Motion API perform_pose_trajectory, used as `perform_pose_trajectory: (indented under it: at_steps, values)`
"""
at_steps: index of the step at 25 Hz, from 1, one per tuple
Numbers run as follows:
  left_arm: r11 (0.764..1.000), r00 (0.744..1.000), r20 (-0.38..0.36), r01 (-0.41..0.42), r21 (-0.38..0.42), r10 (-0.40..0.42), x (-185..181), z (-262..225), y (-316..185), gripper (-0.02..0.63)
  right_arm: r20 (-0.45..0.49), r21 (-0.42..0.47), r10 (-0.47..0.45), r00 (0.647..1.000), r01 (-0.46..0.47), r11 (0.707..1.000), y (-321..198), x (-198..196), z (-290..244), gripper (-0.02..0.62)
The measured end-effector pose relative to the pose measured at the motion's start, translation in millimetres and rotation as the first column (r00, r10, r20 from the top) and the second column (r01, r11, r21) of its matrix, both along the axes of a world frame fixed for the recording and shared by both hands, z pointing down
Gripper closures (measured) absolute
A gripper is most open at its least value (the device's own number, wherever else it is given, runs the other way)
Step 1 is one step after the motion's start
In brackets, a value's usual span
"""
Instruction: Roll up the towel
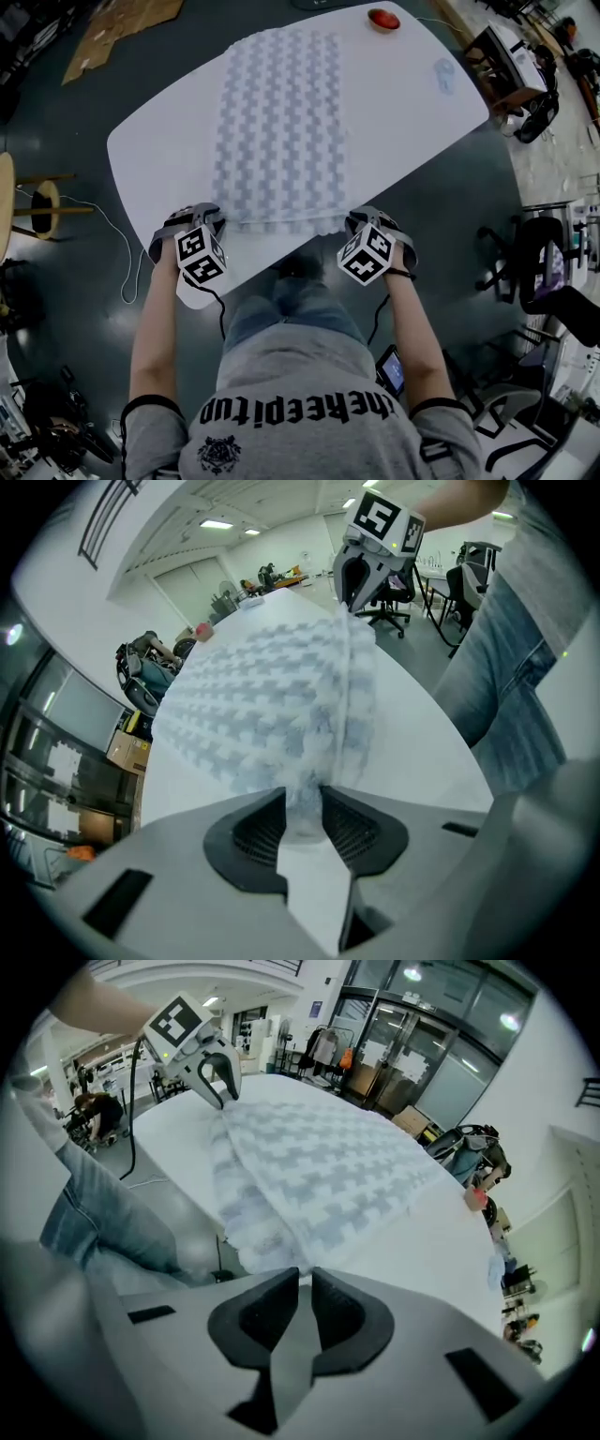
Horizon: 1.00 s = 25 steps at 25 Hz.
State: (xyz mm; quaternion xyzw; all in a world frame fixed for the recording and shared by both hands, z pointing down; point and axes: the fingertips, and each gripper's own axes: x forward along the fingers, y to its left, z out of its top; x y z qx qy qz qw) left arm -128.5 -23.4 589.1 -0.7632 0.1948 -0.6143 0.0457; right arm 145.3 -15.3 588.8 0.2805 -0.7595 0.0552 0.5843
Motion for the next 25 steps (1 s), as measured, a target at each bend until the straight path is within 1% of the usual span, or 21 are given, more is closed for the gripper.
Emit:
perform_pose_trajectory:
  at_steps: [2, 4, 7, 8, 10, 12, 13, 14, 15, 16, 17, 18, 19, 20, 21, 22, 23, 25]
  values:
    - [0.999, 0.998, -0.048, 0.04, 0.009, -0.039, -3.8, -5.3, -6.0, 0.468, 0.041, 0.016, 0.039, 0.998, -0.04, 0.999, -6.1, 1.4, -7.2, 0.572]
    - [0.995, 0.99, -0.104, 0.097, 0.031, -0.093, -9.0, -13.1, -13.9, 0.462, 0.071, 0.038, 0.066, 0.995, -0.069, 0.997, -12.1, 4.0, -17.3, 0.562]
    - [0.981, 0.971, -0.174, 0.18, 0.079, -0.164, -15.3, -25.3, -27.7, 0.463, 0.11, 0.073, 0.063, 0.992, -0.071, 0.995, -16.5, 2.7, -33.0, 0.56]
    - [0.973, 0.964, -0.193, 0.207, 0.098, -0.185, -17.7, -29.1, -33.1, 0.463, 0.136, 0.074, 0.044, 0.99, -0.055, 0.996, -14.6, -3.0, -38.2, 0.557]
    - [0.956, 0.944, -0.229, 0.268, 0.117, -0.237, -23.2, -34.9, -42.4, 0.465, 0.191, 0.062, -0.025, 0.981, 0.013, 0.998, -3.0, -21.7, -45.1, 0.554]
    - [0.945, 0.928, -0.262, 0.303, 0.122, -0.264, -26.1, -39.7, -46.6, 0.468, 0.198, 0.045, -0.111, 0.974, 0.104, 0.994, 14.0, -40.1, -40.4, 0.531]
    - [0.948, 0.93, -0.275, 0.288, 0.132, -0.244, -24.1, -43.7, -45.6, 0.47, 0.182, 0.035, -0.146, 0.973, 0.142, 0.989, 21.5, -46.1, -33.9, 0.512]
    - [0.959, 0.939, -0.287, 0.24, 0.15, -0.19, -18.2, -49.0, -41.0, 0.472, 0.163, 0.023, -0.168, 0.972, 0.167, 0.986, 27.3, -49.8, -26.3, 0.502]
    - [0.973, 0.95, -0.293, 0.159, 0.168, -0.105, -8.2, -54.6, -31.5, 0.472, 0.147, 0.012, -0.179, 0.973, 0.179, 0.984, 31.4, -51.7, -18.9, 0.49]
    - [0.982, 0.958, -0.288, 0.055, 0.18, 0.0, 4.9, -59.0, -16.9, 0.472, 0.135, 0.003, -0.182, 0.974, 0.183, 0.983, 34.0, -52.2, -12.8, 0.484]
    - [0.983, 0.957, -0.27, -0.057, 0.176, 0.104, 18.9, -60.4, 1.7, 0.472, 0.125, -0.002, -0.182, 0.975, 0.183, 0.983, 35.5, -51.6, -8.1, 0.48]
    - [0.976, 0.951, -0.242, -0.157, 0.151, 0.19, 31.4, -57.7, 22.1, 0.472, 0.114, -0.003, -0.181, 0.977, 0.183, 0.983, 36.1, -50.4, -4.5, 0.477]
    - [0.966, 0.944, -0.21, -0.234, 0.11, 0.253, 40.7, -50.7, 41.7, 0.472, 0.101, -0.004, -0.183, 0.978, 0.184, 0.983, 36.2, -49.4, -1.4, 0.474]
    - [0.956, 0.939, -0.18, -0.287, 0.066, 0.294, 45.9, -40.7, 57.9, 0.471, 0.088, -0.006, -0.185, 0.979, 0.187, 0.982, 35.8, -49.3, 1.6, 0.471]
    - [0.948, 0.936, -0.153, -0.316, 0.029, 0.317, 46.9, -29.0, 69.2, 0.471, 0.075, -0.01, -0.189, 0.979, 0.19, 0.982, 35.1, -49.9, 4.3, 0.465]
    - [0.945, 0.937, -0.128, -0.328, 0.003, 0.326, 44.4, -17.5, 75.0, 0.471, 0.062, -0.014, -0.192, 0.979, 0.194, 0.981, 34.0, -51.0, 6.6, 0.46]
    - [0.945, 0.941, -0.103, -0.326, -0.01, 0.323, 39.6, -7.7, 75.8, 0.471, 0.05, -0.018, -0.196, 0.979, 0.197, 0.98, 32.6, -52.2, 8.4, 0.459]
    - [0.955, 0.953, -0.061, -0.297, -0.007, 0.296, 26.8, 4.3, 65.6, 0.468, 0.032, -0.027, -0.2, 0.979, 0.201, 0.979, 29.7, -53.1, 10.9, 0.457]
